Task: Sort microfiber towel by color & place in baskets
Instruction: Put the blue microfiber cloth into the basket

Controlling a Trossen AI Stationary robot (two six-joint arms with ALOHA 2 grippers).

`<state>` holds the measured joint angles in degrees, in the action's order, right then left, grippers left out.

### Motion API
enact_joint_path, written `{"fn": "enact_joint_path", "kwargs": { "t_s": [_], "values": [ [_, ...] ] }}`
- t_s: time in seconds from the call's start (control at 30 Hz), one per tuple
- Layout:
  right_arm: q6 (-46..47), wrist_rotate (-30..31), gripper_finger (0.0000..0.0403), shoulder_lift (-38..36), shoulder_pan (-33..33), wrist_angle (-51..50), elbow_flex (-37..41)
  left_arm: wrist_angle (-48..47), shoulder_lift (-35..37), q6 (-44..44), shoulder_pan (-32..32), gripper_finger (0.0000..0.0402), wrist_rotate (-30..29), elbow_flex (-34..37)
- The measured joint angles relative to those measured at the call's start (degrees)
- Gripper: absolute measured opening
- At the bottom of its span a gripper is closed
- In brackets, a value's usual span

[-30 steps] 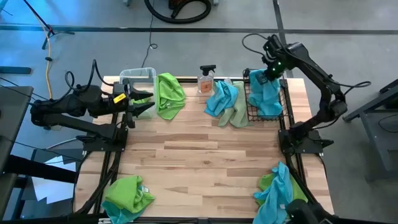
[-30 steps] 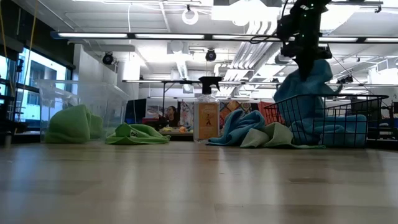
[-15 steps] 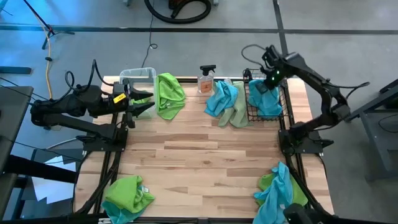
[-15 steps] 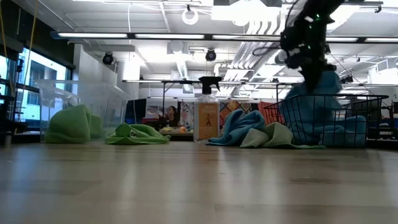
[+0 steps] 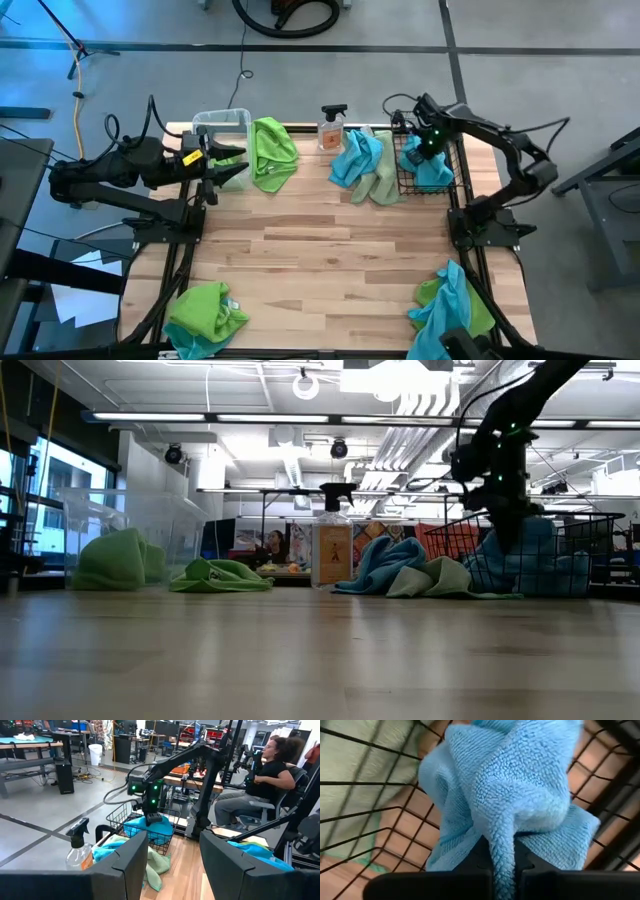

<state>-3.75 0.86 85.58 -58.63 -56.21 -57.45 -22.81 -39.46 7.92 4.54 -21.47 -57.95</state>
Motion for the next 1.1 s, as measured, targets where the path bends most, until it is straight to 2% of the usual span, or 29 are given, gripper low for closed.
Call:
{"fn": "enact_joint_path", "kwargs": {
  "t_s": [0.33,0.53,0.67,0.97,1.1],
  "values": [
    [1.16,-1.38,0.0002,7.46,0.00,1.95,0.24,0.00,0.00,0.00,0.00,0.0168,-0.23,0.00],
    [-1.70,-4.44,0.0033,8.12,0.00,1.83,0.22,0.01,0.00,0.00,0.00,0.0168,-0.68,0.00],
    [-0.74,-4.01,0.0080,7.68,0.00,1.83,0.22,0.00,0.00,-0.01,0.00,0.0168,-1.51,0.00],
    [-0.59,-4.05,0.0230,7.68,0.28,1.38,0.22,0.00,0.00,0.00,0.00,0.0168,-1.83,0.00],
    [-0.80,-4.02,0.0268,7.68,0.26,0.82,0.15,0.00,0.00,0.00,0.00,0.0168,-1.84,0.00]
  ]
}}
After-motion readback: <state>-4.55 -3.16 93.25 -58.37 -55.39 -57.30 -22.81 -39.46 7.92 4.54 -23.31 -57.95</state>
